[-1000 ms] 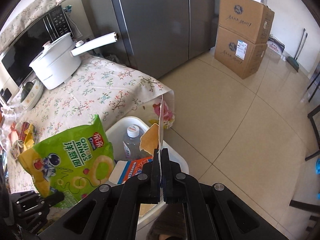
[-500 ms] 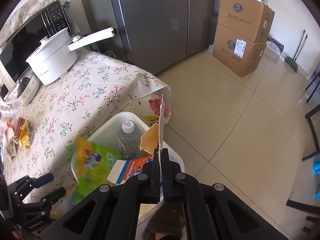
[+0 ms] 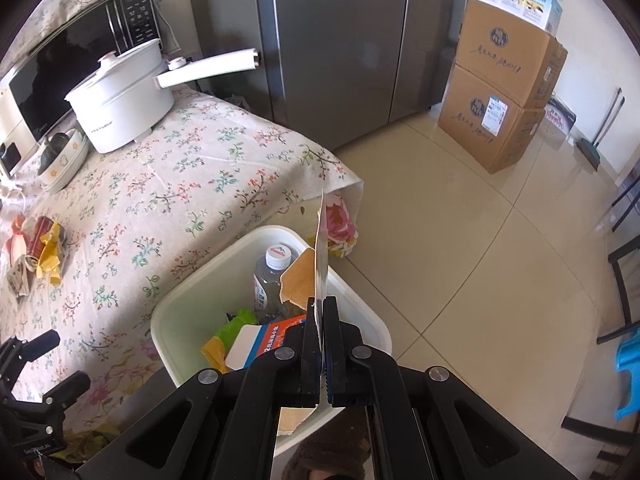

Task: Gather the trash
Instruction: 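Open the left tool to drop the green bag while the right tool releases the paper bag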

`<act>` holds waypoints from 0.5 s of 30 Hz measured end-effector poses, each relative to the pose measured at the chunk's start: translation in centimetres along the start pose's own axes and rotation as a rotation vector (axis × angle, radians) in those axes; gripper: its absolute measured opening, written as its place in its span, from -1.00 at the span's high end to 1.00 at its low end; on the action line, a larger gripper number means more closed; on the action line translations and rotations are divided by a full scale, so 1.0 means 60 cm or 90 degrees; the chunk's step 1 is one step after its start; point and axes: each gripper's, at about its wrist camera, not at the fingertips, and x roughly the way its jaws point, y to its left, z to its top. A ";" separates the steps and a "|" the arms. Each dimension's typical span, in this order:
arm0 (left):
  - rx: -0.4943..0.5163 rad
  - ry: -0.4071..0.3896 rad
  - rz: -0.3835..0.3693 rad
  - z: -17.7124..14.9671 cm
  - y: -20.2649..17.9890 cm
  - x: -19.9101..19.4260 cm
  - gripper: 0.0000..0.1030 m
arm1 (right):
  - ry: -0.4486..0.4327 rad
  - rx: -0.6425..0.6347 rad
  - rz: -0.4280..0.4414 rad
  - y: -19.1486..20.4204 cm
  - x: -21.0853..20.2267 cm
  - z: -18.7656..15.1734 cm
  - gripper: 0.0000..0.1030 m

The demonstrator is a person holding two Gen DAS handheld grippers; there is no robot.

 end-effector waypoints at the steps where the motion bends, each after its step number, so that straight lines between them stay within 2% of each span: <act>1: -0.003 -0.002 0.001 -0.001 0.004 -0.003 -0.57 | -0.008 -0.004 0.002 0.005 -0.005 0.002 0.96; 7: -0.016 -0.013 0.011 -0.007 0.025 -0.020 -0.57 | 0.006 -0.015 0.025 0.037 0.005 0.006 0.95; 10: -0.023 -0.014 0.013 -0.010 0.037 -0.026 -0.57 | 0.021 0.000 0.040 0.044 0.013 0.008 0.87; 12: -0.027 -0.016 0.015 -0.011 0.043 -0.030 -0.57 | 0.029 0.011 0.045 0.043 0.015 0.008 0.62; 14: -0.030 -0.018 0.018 -0.014 0.048 -0.035 -0.58 | 0.030 0.027 0.051 0.041 0.013 0.008 0.15; 15: -0.032 -0.019 0.020 -0.014 0.051 -0.037 -0.58 | 0.026 0.034 0.058 0.040 0.010 0.008 0.06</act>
